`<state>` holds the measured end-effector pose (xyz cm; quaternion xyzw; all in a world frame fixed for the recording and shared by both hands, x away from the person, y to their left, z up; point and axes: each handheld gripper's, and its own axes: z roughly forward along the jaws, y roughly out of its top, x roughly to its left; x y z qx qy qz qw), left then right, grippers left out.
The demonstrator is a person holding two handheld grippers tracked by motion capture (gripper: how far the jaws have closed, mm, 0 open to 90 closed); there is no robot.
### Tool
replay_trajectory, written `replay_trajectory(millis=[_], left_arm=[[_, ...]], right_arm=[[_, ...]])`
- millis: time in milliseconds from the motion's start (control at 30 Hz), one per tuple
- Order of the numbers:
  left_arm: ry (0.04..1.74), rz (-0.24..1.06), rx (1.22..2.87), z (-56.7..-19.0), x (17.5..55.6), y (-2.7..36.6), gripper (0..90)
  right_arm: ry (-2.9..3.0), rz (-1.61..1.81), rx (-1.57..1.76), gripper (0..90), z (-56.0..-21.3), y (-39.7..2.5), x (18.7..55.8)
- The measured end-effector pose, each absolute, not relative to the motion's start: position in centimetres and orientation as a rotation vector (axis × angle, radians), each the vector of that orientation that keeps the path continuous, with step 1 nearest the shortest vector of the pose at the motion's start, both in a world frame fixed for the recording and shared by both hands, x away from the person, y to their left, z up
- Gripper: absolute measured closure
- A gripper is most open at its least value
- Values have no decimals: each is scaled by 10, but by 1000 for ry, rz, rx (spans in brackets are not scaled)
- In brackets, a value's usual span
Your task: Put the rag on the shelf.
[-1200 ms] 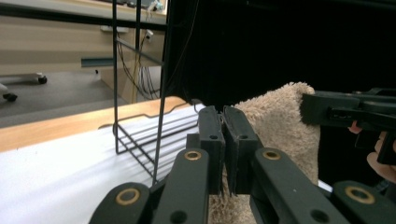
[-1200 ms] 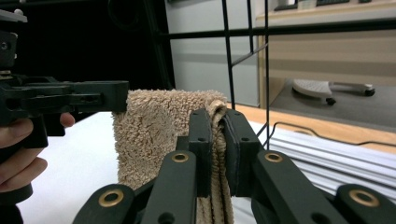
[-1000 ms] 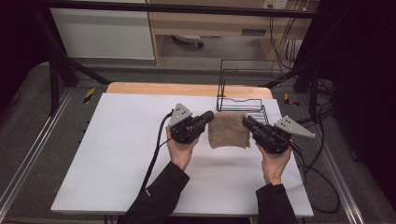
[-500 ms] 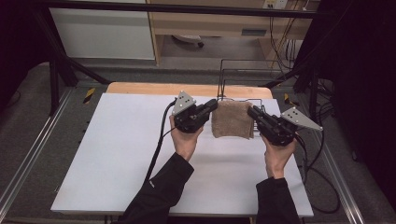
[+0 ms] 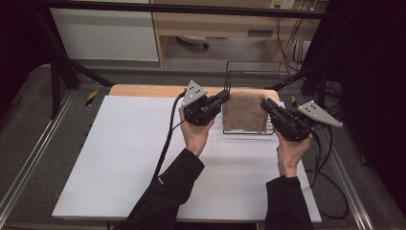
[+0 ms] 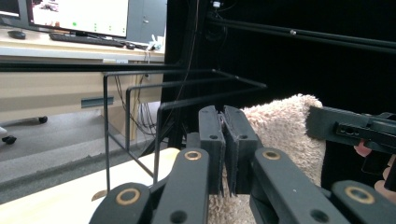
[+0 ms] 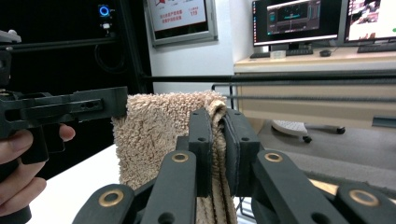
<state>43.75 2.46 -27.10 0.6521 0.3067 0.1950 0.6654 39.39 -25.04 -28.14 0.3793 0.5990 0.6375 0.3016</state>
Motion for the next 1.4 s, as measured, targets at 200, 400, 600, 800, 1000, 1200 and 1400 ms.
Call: replay_trajectory(millis=[200, 400, 600, 800, 1000, 1200, 1400], left_arm=[[685, 454, 1454, -258, 441, 21, 864], [681, 457, 1440, -248, 447, 18, 864], [681, 459, 1428, -240, 453, 14, 864], [677, 460, 1418, -232, 458, 10, 864], [662, 462, 1401, -225, 461, 7, 864], [653, 468, 1385, -214, 462, 6, 865], [646, 477, 1381, -205, 465, 5, 865]], right_arm=[[1563, 1690, 1001, 826, -267, -252, 398], [1543, 1685, 992, 826, -255, -253, 402], [1524, 1684, 995, 827, -246, -255, 407], [1514, 1678, 994, 828, -238, -257, 412], [1496, 1676, 989, 828, -230, -260, 413], [1479, 1686, 979, 828, -222, -261, 415], [1467, 1684, 976, 828, -214, -261, 419]])
